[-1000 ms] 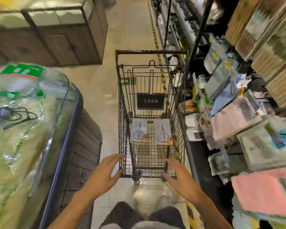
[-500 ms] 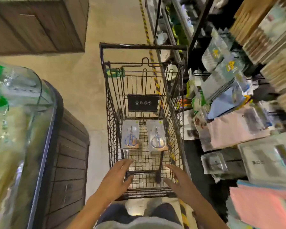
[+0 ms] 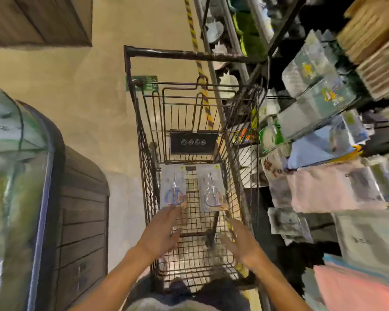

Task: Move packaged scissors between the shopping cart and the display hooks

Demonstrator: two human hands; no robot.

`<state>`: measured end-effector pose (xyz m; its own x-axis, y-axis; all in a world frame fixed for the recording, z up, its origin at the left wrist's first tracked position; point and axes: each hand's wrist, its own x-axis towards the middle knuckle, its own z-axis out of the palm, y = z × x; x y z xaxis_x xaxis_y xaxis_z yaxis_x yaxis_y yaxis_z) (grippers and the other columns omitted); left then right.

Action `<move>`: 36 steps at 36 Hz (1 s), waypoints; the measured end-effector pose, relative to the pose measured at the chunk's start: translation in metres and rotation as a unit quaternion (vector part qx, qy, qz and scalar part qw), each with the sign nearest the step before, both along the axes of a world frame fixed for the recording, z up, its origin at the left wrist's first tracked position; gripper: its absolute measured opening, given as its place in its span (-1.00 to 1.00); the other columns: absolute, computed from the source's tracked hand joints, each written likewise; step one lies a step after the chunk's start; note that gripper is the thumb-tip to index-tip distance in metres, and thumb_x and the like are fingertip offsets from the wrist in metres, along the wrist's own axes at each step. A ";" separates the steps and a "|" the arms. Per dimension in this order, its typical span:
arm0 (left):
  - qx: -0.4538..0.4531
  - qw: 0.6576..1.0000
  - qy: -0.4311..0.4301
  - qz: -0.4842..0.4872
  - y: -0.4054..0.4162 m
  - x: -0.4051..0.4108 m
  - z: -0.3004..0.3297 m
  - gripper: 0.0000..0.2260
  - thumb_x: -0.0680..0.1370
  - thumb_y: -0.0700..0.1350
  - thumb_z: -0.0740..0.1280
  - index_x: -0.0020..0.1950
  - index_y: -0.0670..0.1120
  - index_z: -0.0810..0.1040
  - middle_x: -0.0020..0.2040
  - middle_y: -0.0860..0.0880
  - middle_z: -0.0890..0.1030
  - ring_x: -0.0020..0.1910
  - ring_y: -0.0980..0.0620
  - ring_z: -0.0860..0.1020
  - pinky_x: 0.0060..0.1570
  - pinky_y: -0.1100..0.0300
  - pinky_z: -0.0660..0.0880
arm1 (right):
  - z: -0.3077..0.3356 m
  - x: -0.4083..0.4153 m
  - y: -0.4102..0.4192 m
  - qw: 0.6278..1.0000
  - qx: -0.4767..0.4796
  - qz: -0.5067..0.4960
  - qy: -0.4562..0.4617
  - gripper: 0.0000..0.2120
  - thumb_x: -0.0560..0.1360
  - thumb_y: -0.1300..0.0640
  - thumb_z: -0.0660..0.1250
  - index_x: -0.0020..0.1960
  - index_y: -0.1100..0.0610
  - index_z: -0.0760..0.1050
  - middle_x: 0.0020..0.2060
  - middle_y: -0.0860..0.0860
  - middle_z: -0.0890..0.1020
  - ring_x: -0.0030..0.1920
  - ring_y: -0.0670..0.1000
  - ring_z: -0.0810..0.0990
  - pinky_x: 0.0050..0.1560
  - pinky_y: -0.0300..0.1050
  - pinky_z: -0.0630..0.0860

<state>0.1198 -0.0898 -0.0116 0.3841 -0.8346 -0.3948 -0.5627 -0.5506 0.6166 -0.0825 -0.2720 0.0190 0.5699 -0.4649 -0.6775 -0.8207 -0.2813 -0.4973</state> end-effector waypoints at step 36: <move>0.071 0.992 0.038 0.096 -0.065 -0.003 -0.243 -0.39 0.55 -0.13 0.38 0.58 -0.02 0.27 0.50 -0.10 0.33 0.50 -0.08 0.27 0.51 0.15 0.17 | -0.357 0.089 -0.109 0.988 -0.124 -0.094 0.014 -0.05 0.42 0.08 0.53 0.58 -0.07 -0.02 0.53 0.16 0.16 0.50 0.27 0.25 0.37 0.30 0.44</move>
